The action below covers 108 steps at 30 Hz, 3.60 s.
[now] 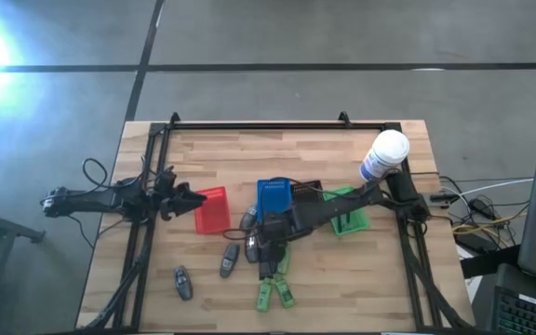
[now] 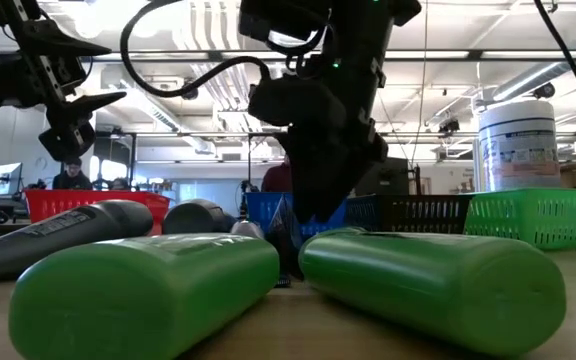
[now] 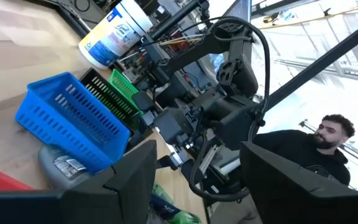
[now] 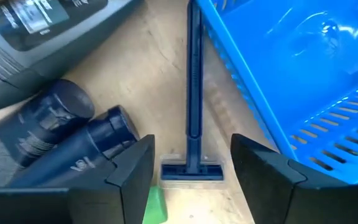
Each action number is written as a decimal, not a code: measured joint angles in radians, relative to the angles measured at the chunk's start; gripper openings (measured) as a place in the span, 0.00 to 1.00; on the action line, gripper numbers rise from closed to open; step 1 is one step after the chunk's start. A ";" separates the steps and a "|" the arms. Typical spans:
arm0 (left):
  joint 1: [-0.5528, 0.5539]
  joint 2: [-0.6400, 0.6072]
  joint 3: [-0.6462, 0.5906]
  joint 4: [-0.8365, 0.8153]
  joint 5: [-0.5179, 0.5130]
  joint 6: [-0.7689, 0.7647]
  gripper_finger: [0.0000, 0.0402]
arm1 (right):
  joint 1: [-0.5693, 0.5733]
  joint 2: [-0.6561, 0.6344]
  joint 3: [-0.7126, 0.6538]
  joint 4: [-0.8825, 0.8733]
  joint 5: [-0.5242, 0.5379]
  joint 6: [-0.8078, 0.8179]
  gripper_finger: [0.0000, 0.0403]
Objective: Pick & Place Travel size toiletries
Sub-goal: Put the blue razor into the bin, then put the black deodorant into the orange bin
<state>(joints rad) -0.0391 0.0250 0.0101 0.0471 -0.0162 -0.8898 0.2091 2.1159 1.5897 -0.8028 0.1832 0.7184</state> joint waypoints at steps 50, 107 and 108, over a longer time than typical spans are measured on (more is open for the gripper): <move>0.000 0.005 0.000 -0.025 0.001 0.000 0.59 | -0.008 0.016 0.223 -0.231 -0.062 -0.004 0.07; -0.897 1.118 0.784 -0.798 -0.053 0.809 0.60 | 0.106 -0.497 -0.321 -0.396 0.117 0.344 0.90; -0.908 1.151 0.784 -0.764 -0.051 0.805 0.60 | 0.106 -0.498 -0.322 -0.396 0.117 0.343 0.91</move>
<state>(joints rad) -0.9475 1.1756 0.7940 -0.7168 -0.0676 -0.0851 0.3149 1.6180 1.2681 -1.1985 0.3004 1.0618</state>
